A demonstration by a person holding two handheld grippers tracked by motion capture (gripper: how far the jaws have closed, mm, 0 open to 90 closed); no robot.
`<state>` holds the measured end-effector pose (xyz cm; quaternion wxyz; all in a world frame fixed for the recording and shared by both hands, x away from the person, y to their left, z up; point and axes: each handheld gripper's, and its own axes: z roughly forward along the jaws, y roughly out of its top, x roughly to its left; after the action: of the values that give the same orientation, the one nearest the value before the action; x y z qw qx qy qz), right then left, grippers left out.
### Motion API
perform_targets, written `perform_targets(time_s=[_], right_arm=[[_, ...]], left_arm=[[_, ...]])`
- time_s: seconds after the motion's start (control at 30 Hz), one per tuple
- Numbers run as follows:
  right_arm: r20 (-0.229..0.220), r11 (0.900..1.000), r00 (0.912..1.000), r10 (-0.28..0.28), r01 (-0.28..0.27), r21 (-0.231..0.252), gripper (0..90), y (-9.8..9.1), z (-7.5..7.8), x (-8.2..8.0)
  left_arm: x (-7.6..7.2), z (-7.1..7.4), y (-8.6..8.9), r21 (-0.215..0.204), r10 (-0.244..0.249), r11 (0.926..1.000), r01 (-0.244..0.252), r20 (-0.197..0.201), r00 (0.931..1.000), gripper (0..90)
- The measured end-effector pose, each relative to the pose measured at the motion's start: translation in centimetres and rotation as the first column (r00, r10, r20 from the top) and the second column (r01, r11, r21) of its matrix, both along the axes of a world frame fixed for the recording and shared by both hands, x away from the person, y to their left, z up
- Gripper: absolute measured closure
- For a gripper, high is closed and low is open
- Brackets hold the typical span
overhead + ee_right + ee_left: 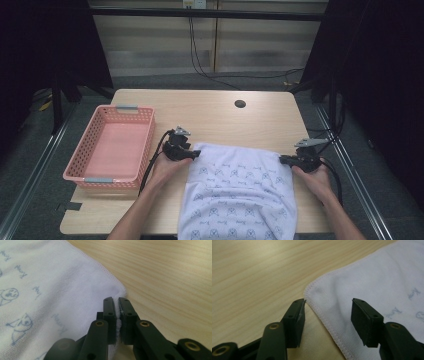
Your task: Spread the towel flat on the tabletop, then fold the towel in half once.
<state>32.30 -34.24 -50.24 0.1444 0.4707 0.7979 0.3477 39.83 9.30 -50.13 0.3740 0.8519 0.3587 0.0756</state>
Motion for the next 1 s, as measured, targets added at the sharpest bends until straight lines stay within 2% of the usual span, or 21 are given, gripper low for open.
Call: perform_targets(time_s=[0.07, 0.13, 0.17, 0.23, 0.27, 0.3, 0.37, 0.4, 0.43, 0.5, 0.57, 0.7, 0.77, 0.8, 0.93, 1.0], right_arm=[[0.001, 1.0, 1.0, 0.001, -0.001, 0.004, 85.5, 0.0, 0.0, 0.1], [0.001, 1.0, 1.0, -0.001, 0.001, 0.007, 85.5, 0.0, 0.0, 0.1], [0.001, 1.0, 1.0, -0.001, 0.001, 0.007, 85.5, 0.0, 0.0, 0.1], [0.001, 1.0, 1.0, -0.002, 0.002, 0.007, 85.6, 0.0, 0.0, 0.1], [-0.002, 0.9999, 1.0, -0.002, 0.002, 0.011, 85.7, -0.1, 0.0, 0.1], [-0.009, 0.9999, 1.0, -0.003, 0.003, 0.017, 85.9, -0.1, 0.0, 0.1], [-0.012, 0.9994, 0.9999, -0.001, 0.001, 0.034, 86.1, -0.2, 0.1, 0.3], [-0.008, 0.9991, 0.9999, -0.006, 0.006, 0.042, 86.3, -0.3, 0.2, 0.3], [0.003, 0.9974, 1.0, -0.007, 0.007, 0.071, 86.6, -0.5, 0.7, 0.5], [0.022, 0.9951, 0.9997, -0.007, 0.005, 0.098, 86.8, -0.8, 1.4, 0.6], [0.037, 0.9935, 0.9993, -0.008, 0.003, 0.114, 86.8, -1.0, 2.2, 0.8], [0.102, 0.9839, 0.9944, -0.028, 0.009, 0.179, 86.9, -1.1, 4.8, 2.2], [0.132, 0.9801, 0.9908, -0.032, 0.005, 0.198, 86.9, -1.0, 6.2, 2.9], [0.154, 0.9785, 0.9877, -0.029, -0.003, 0.206, 86.9, -0.9, 7.2, 3.4], [0.196, 0.9745, 0.98, -0.032, -0.013, 0.224, 87.0, -0.8, 9.6, 4.6], [0.21, 0.967, 0.9767, -0.046, -0.009, 0.255, 87.0, -1.1, 10.6, 5.2]], left_arm=[[0.1, 0.0, -0.1, 0.012, -0.014, 0.9998, 0.014, 0.01, 0.9999, 47.7], [0.4, -0.1, -0.3, 0.015, -0.022, 0.9996, 0.022, 0.023, 0.9995, 59.3], [0.7, 0.0, -0.4, 0.007, -0.021, 0.9997, 0.021, 0.016, 0.9997, 59.3], [0.8, -0.1, -0.7, 0.014, -0.02, 0.9997, 0.02, 0.024, 0.9995, 71.4], [0.8, -0.1, -0.8, 0.007, -0.053, 0.9986, 0.053, 0.021, 0.9984, 78.7], [0.7, -0.1, -0.8, 0.006, -0.052, 0.9986, 0.052, 0.021, 0.9984, 86.5], [0.7, -0.1, -0.8, -0.001, -0.053, 0.9986, 0.053, 0.013, 0.9985, 87.4], [0.8, 0.2, -0.4, -0.044, -0.046, 0.998, 0.046, -0.006, 0.9989, 87.5], [0.8, 0.5, -0.1, -0.081, -0.046, 0.9957, 0.045, -0.014, 0.9988, 87.6], [0.8, 1.4, 0.2, -0.108, -0.043, 0.9932, 0.043, 0.003, 0.9991, 87.6], [1.0, 2.4, 0.5, -0.142, -0.044, 0.989, 0.044, 0.002, 0.999, 87.6], [1.4, 5.4, 1.1, -0.183, -0.02, 0.9826, 0.03, 0.055, 0.9983, 87.6], [1.7, 6.9, 1.8, -0.225, -0.003, 0.9742, 0.019, 0.073, 0.9974, 87.6], [1.8, 7.4, 2.0, -0.236, 0.003, 0.9715, 0.016, 0.079, 0.9969, 87.6], [2.3, 9.2, 3.0, -0.242, 0.012, 0.9701, 0.015, 0.112, 0.9936, 87.7], [2.6, 9.8, 3.6, -0.267, 0.022, 0.9635, 0.011, 0.117, 0.9929, 87.7]])
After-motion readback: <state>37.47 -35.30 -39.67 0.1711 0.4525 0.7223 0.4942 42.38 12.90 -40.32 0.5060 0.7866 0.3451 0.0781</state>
